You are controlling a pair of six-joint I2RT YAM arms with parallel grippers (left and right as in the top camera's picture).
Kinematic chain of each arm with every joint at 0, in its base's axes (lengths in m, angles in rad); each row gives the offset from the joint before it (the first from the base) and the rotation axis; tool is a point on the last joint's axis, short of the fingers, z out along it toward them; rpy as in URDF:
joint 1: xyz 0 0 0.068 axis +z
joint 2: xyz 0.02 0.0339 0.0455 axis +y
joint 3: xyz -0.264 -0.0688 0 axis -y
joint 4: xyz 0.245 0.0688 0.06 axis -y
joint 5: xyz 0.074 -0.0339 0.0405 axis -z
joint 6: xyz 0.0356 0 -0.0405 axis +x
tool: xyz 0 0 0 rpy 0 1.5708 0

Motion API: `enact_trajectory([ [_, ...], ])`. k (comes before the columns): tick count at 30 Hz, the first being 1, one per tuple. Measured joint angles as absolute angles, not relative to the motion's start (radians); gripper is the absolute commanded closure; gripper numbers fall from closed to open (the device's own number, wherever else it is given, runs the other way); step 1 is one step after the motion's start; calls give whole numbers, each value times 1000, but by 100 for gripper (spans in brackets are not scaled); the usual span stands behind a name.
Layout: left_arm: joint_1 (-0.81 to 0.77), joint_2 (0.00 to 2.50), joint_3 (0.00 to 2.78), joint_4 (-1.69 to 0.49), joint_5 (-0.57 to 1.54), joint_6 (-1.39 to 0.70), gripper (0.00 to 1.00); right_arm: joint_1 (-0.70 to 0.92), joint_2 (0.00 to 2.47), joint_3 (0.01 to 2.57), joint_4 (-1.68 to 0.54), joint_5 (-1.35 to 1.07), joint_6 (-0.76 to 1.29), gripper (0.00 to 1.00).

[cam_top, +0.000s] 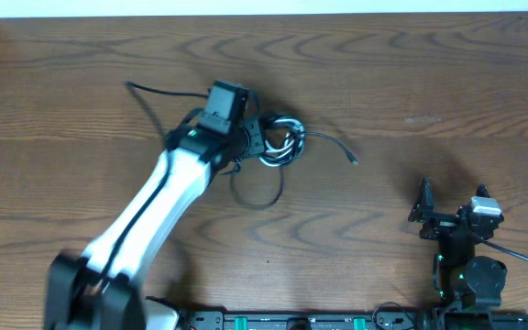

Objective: Untangle cables
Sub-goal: 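Grasp the cable bundle with the left gripper and lift it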

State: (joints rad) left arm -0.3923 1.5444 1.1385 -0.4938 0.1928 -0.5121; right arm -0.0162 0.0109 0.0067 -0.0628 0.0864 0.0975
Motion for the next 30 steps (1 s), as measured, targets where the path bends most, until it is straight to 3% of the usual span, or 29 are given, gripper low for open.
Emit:
enact_trajectory([
  [7,-427,1350,1139,-503,362,-316,93,-16,11,7,-63,86,97,1],
  [18,-430,1349,1138,-516,395,-200,92,-16,11,7,-62,51,133,1],
  [22,-430,1349,1138,-516,395,-194,93,-16,11,7,-49,-158,369,1],
  [26,-430,1349,1138,-516,395,-233,93,-16,11,7,-1,-379,768,1],
  [27,-430,1349,1138,-516,395,-252,92,-16,11,7,13,-415,875,12],
  [30,-430,1349,1138,-514,395,-324,93,-16,12,6,124,-459,1039,31],
])
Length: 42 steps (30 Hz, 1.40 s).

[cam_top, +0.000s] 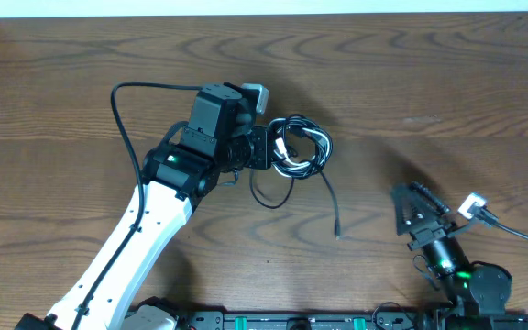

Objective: Untangle cables
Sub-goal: 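Grasp the cable bundle with the left gripper and lift it, then move the held bundle right toward the right gripper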

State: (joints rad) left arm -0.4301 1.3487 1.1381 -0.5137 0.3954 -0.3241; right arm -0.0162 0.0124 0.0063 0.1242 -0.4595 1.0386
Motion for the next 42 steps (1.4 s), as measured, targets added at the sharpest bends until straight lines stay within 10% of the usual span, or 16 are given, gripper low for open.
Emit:
enact_trajectory([
  [5,-437,1349,1138,-477,411,-415,92,-16,11,7,352,-515,1129,30],
  [14,-557,1351,1138,-424,506,-371,92,-16,96,7,355,-639,1227,58],
  [31,-641,1354,1138,-383,525,-229,92,134,324,7,641,-694,1348,53],
  [38,-708,1408,1138,-376,525,-240,92,281,402,7,768,-602,1352,96],
  [42,-721,1451,1139,-366,538,-252,93,295,445,6,833,-578,1360,99],
])
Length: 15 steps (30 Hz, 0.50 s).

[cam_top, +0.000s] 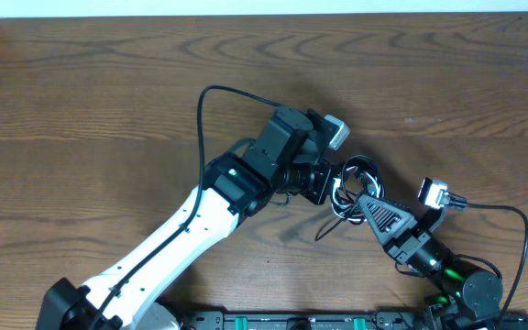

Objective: Untangle cables
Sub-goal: 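Move the held bundle right toward the right gripper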

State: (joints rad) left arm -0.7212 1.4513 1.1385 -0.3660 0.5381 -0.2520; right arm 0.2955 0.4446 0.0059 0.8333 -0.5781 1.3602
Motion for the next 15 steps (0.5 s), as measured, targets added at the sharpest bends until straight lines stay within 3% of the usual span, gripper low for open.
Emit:
enact_trajectory([
  [11,-714,1435,1168,-421,301,-397,93,296,501,6,898,-535,1359,99],
  [15,-550,1462,1160,-473,51,-531,93,298,450,9,1016,-547,1358,99],
])
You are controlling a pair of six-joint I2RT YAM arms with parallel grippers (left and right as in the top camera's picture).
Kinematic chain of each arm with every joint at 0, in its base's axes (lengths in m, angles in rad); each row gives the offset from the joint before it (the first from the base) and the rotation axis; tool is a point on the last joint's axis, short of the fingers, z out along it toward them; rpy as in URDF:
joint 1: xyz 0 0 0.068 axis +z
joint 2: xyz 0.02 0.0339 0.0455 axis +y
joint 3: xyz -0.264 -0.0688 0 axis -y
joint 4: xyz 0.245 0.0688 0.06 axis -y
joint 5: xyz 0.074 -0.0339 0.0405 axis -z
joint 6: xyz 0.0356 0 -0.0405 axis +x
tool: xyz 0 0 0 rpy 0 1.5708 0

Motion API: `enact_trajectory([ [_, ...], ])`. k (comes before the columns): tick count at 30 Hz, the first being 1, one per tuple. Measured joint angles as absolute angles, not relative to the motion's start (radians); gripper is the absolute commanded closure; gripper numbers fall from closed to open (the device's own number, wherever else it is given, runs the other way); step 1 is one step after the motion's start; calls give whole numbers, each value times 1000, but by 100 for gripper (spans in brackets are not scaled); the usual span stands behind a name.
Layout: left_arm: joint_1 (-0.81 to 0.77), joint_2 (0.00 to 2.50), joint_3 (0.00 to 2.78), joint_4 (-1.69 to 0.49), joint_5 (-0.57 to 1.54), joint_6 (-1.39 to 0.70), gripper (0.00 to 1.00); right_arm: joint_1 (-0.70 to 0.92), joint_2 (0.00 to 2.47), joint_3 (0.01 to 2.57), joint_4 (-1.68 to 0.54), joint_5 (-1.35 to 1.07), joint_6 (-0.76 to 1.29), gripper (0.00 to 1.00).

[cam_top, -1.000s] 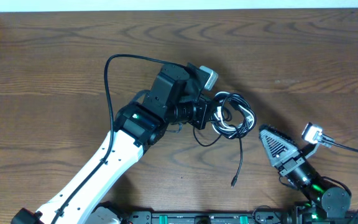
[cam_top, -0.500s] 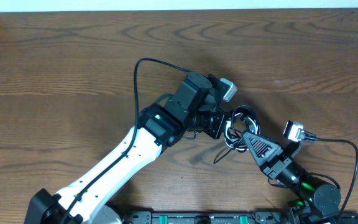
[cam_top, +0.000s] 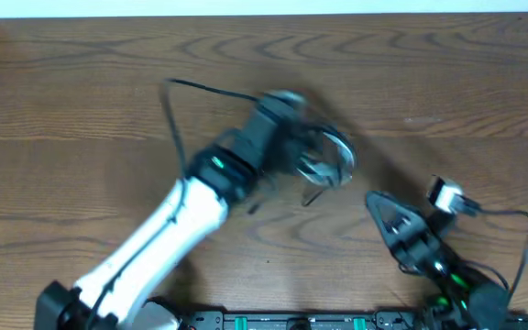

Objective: Untangle cables
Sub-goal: 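Move the held bundle right toward the right gripper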

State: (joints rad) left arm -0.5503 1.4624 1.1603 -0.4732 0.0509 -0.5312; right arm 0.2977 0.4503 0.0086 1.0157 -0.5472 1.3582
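The cable bundle (cam_top: pixel 326 161), black and white loops wound together, hangs blurred at the tip of my left gripper (cam_top: pixel 308 154), which looks shut on it. A short black tail (cam_top: pixel 312 196) trails beneath the bundle. The left arm is smeared by motion, so its fingers do not show clearly. My right gripper (cam_top: pixel 383 209) stands lower right of the bundle, apart from it, with the jaws spread and nothing between them.
Brown wooden table (cam_top: pixel 447 82) fills the view. A thin black lead (cam_top: pixel 177 101) arcs from the left wrist out to the upper left. The right wrist's own lead (cam_top: pixel 511 225) loops at the right edge. The arm bases sit along the front edge.
The left gripper has moved the bundle up and a little left, away from the right gripper. The right gripper's tips, which were at the bundle, now stand clear of it, lower and to the right.
The left gripper held the bundle left of centre while the right gripper waited at the front right. The bundle was then further right with the right gripper turned toward it. Then the two met near the centre. Now they are apart again.
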Motion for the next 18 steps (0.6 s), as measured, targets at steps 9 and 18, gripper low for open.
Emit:
enact_trajectory([
  [9,-319,1513,1130,-481,39,-646,93,300,438,6,810,-554,1327,91],
  [18,-366,1513,1130,-438,477,-383,92,300,441,6,624,-553,1259,72],
])
